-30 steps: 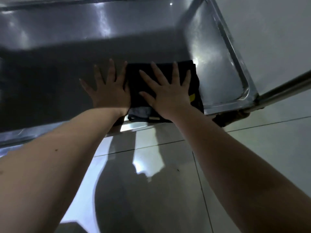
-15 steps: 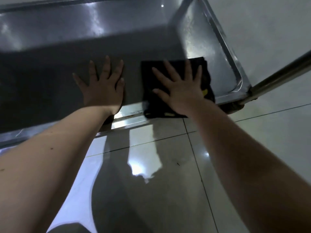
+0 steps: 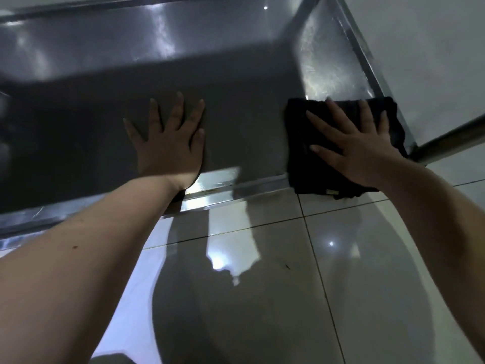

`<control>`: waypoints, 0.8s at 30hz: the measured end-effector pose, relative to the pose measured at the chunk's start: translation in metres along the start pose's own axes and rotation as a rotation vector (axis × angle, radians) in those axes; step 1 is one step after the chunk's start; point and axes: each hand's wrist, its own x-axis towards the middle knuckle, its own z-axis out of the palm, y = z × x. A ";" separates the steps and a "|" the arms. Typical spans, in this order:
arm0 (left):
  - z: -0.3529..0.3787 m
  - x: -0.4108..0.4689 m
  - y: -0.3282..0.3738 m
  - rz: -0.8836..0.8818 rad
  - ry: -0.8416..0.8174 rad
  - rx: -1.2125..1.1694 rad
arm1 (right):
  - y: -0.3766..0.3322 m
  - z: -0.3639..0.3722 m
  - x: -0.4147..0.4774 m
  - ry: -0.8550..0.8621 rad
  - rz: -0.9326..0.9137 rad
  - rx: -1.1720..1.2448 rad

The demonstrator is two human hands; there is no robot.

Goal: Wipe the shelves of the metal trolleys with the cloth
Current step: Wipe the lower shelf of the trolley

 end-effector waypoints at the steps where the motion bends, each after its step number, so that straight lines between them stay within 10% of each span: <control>1: 0.000 0.000 0.001 0.002 -0.004 -0.001 | -0.003 -0.004 0.013 0.013 0.001 0.011; 10: -0.004 0.001 -0.001 0.003 -0.023 -0.001 | -0.063 -0.042 0.149 0.097 0.164 0.112; 24: -0.009 0.004 -0.010 0.026 -0.090 -0.091 | -0.138 0.005 0.000 0.063 -0.165 0.021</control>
